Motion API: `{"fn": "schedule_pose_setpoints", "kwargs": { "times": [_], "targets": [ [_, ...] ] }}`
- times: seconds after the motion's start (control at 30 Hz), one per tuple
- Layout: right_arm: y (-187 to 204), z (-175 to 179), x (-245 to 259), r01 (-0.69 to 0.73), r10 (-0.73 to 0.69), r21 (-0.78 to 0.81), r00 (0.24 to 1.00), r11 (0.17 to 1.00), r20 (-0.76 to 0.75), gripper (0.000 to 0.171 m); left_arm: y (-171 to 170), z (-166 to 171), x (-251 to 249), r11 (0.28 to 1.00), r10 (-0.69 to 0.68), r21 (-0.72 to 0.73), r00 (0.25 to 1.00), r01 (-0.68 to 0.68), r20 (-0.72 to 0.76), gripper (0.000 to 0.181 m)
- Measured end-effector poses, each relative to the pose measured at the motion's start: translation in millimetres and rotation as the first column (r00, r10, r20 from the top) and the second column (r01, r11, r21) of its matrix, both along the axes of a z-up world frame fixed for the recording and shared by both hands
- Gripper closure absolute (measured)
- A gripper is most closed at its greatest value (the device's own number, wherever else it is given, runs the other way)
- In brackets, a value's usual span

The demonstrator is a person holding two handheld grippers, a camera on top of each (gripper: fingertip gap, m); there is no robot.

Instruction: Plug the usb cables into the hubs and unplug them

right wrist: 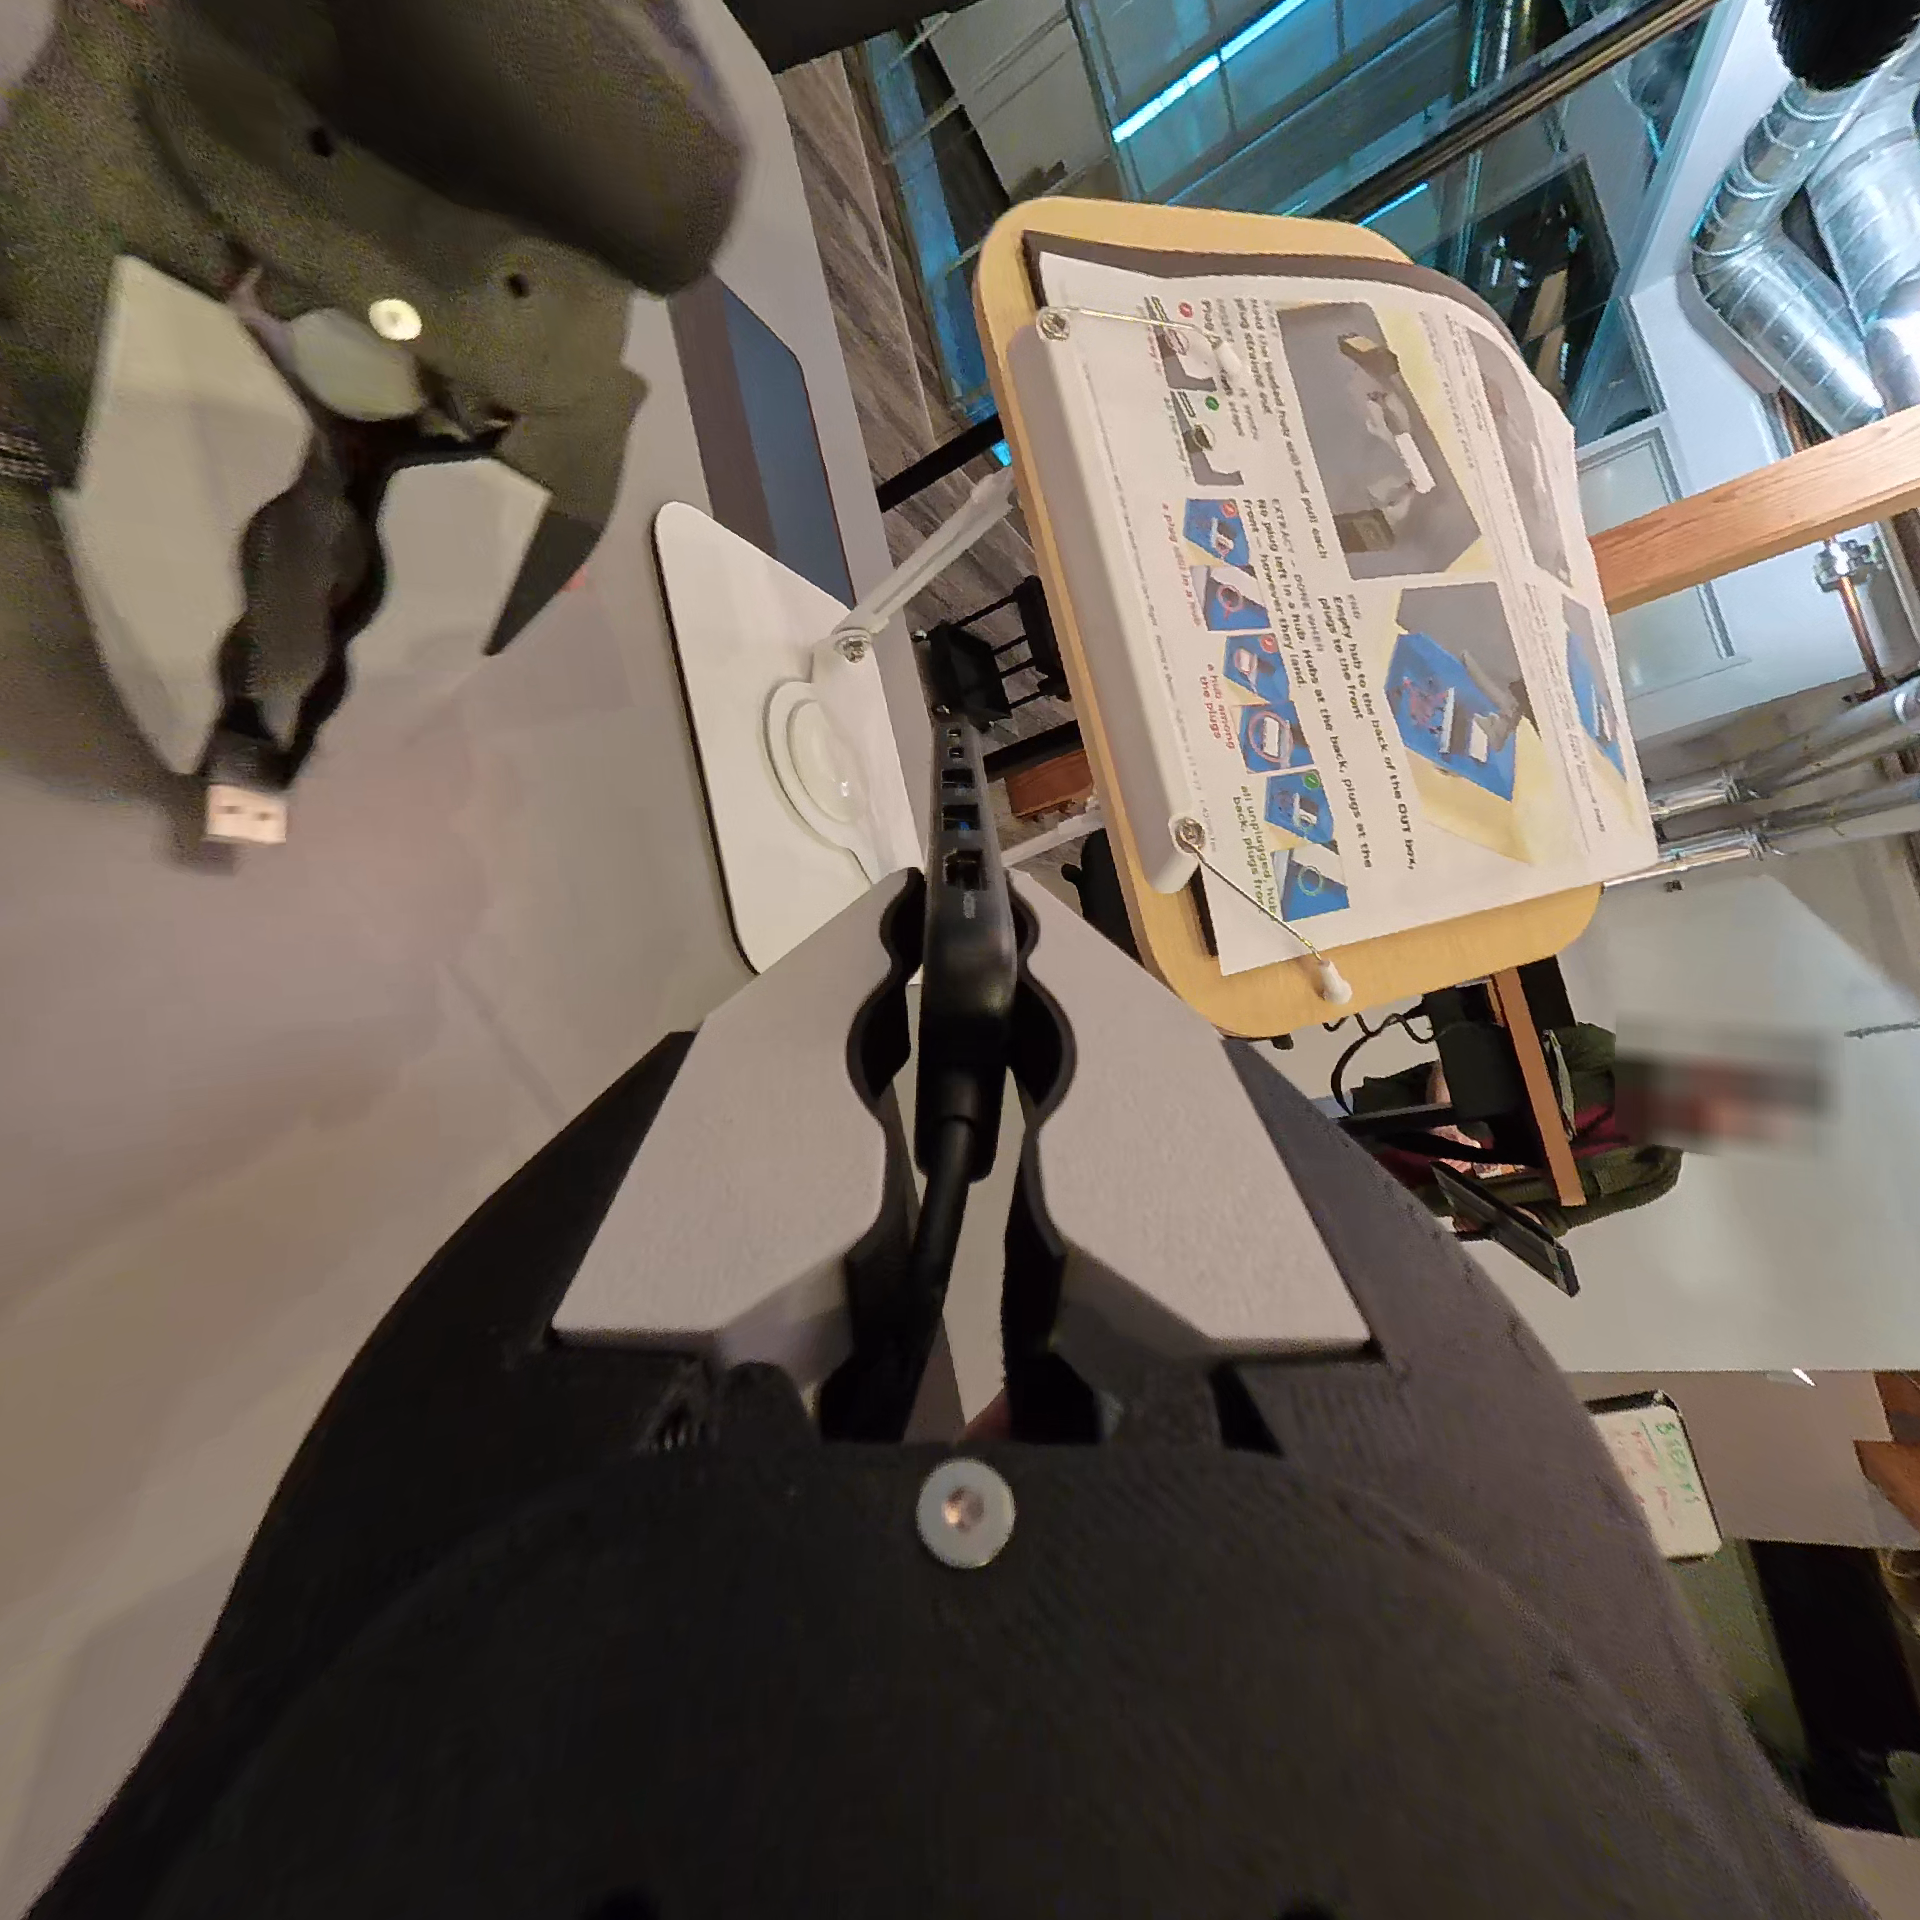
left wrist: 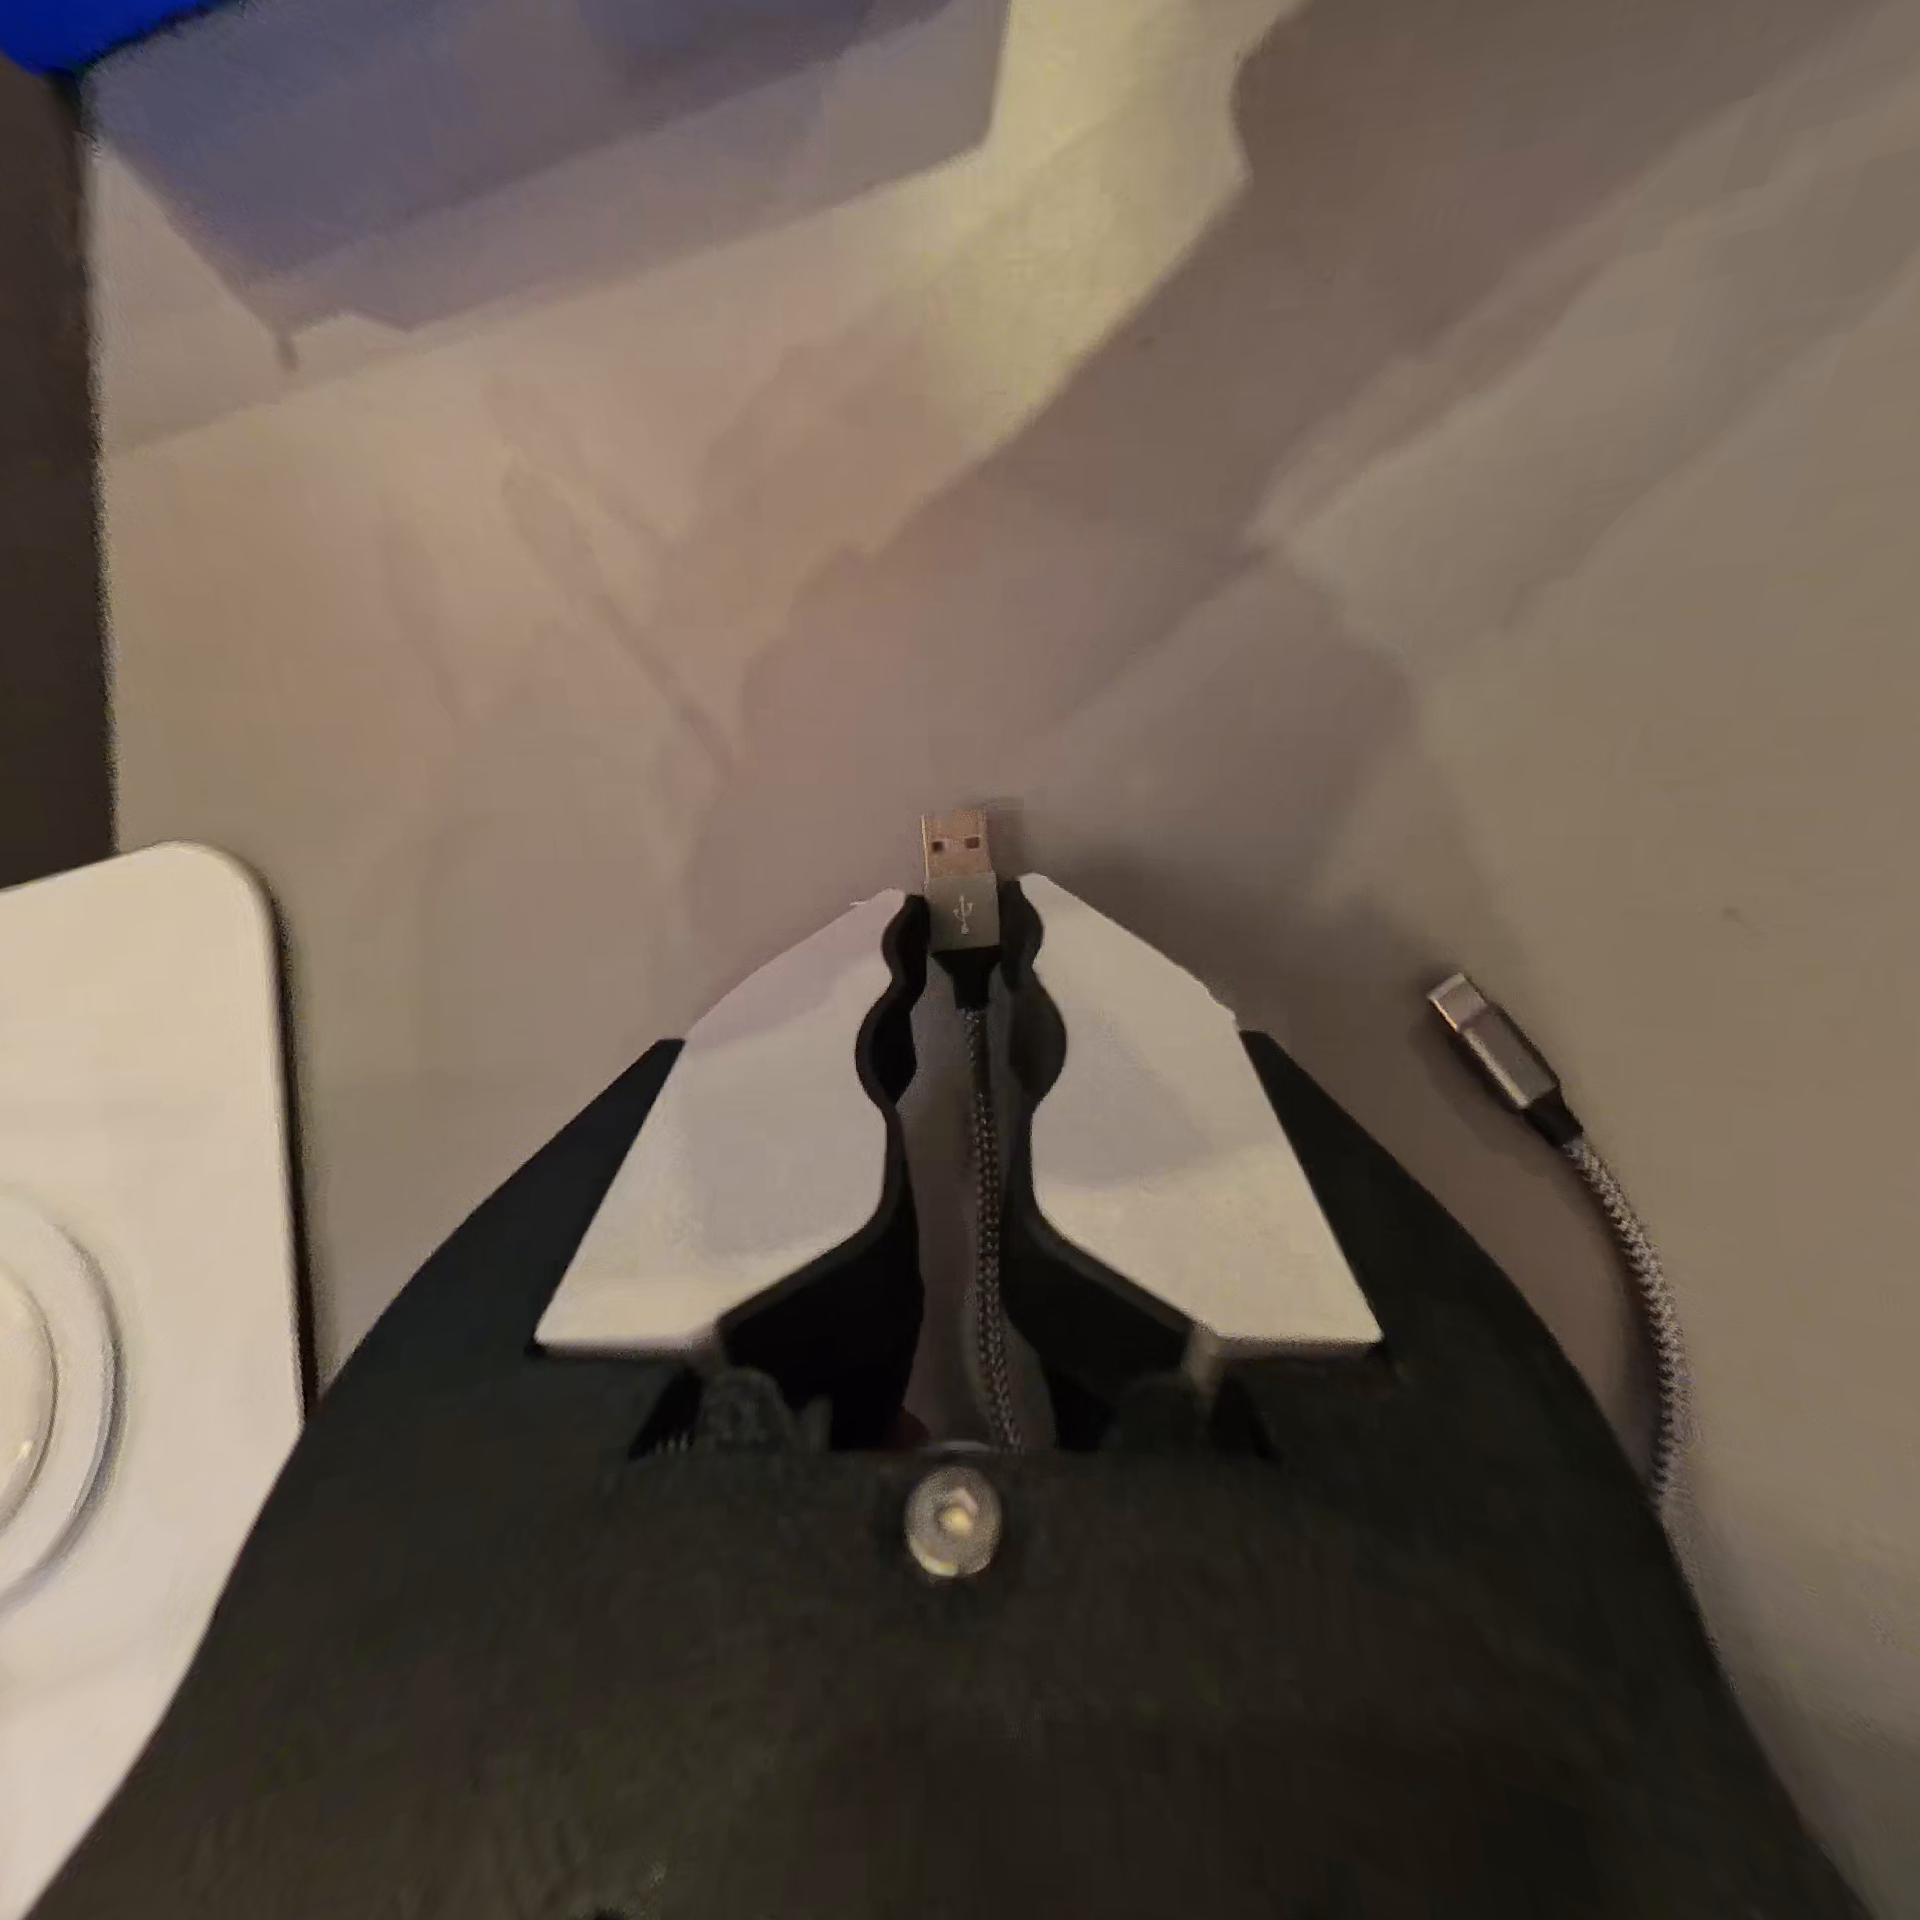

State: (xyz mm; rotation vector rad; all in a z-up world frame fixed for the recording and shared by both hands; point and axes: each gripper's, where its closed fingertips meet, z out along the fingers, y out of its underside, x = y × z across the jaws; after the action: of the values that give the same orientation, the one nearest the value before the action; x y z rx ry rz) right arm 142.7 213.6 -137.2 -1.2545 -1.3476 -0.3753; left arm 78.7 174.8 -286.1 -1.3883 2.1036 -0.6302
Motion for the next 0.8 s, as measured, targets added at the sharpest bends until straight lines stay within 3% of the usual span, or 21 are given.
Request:
{"fn": "schedule_pose_setpoints", "kwargs": {
  "times": [0.13, 0.4, 0.57, 0.8],
  "targets": [
    [-8, -10, -4, -0.041, 0.044, -0.083, 0.999, 0.996, 0.031, 0.161, 18, 38, -7, 0.992, 0.118, -0.057, 0.988, -0.113, 0.098, 0.168],
    [-29, -43, -18, -0.095, 0.129, -0.292, 0.987, 0.952, 0.101, 0.161, 30, 129, -21, 0.969, 0.230, -0.163, 0.917, -0.185, 0.327, 0.168],
    [-35, -28, -56, -0.217, 0.201, -0.248, 0.976, 0.944, -0.090, 0.161, 20, 151, -14, 0.976, 0.215, -0.132, 0.894, -0.176, 0.393, 0.168],
    [-39, 0, -59, -0.324, 0.240, -0.224, 0.912, 0.919, -0.333, 0.161, 9, 160, -8, 0.990, 0.143, -0.042, 0.904, -0.138, 0.403, 0.168]
  ]
}}
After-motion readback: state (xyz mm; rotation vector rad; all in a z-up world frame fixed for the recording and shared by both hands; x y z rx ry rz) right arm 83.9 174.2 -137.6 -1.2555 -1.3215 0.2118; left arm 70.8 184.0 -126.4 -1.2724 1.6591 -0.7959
